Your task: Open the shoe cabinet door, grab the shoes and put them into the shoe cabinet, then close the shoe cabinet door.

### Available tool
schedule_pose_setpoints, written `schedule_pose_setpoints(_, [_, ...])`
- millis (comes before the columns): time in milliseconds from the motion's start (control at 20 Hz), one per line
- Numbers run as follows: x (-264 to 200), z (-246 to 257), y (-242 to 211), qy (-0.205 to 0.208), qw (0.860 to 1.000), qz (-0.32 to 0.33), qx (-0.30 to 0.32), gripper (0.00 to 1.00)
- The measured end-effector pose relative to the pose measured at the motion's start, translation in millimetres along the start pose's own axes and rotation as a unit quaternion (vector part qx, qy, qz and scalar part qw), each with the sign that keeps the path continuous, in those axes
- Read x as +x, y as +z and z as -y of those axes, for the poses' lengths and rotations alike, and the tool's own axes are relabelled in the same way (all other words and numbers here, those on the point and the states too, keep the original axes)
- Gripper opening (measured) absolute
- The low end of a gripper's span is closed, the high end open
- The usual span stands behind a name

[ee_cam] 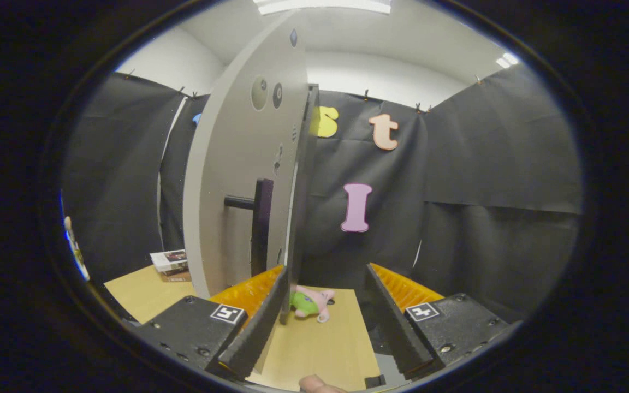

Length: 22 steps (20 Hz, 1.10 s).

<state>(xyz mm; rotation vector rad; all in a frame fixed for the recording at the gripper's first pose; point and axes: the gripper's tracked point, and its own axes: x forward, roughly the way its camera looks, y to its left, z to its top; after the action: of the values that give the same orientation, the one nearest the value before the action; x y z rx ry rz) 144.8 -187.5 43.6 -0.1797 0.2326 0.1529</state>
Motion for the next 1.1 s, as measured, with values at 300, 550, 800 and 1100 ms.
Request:
schedule_pose_setpoints(300, [-1.0, -60.9, 2.1, 0.039, 0.999, 0.0, 0.022, 0.93])
schedule_pose_setpoints(550, [5.4, -109.7, 3.1, 0.072, 0.996, 0.007, 0.051, 0.93])
schedule_pose_setpoints(800, [22.5, -144.7, 10.8, 0.064, 0.995, 0.024, 0.074, 0.93])
schedule_pose_setpoints(1100, [47.1, -192.1, 17.4, 0.058, 0.995, 0.042, 0.072, 0.93])
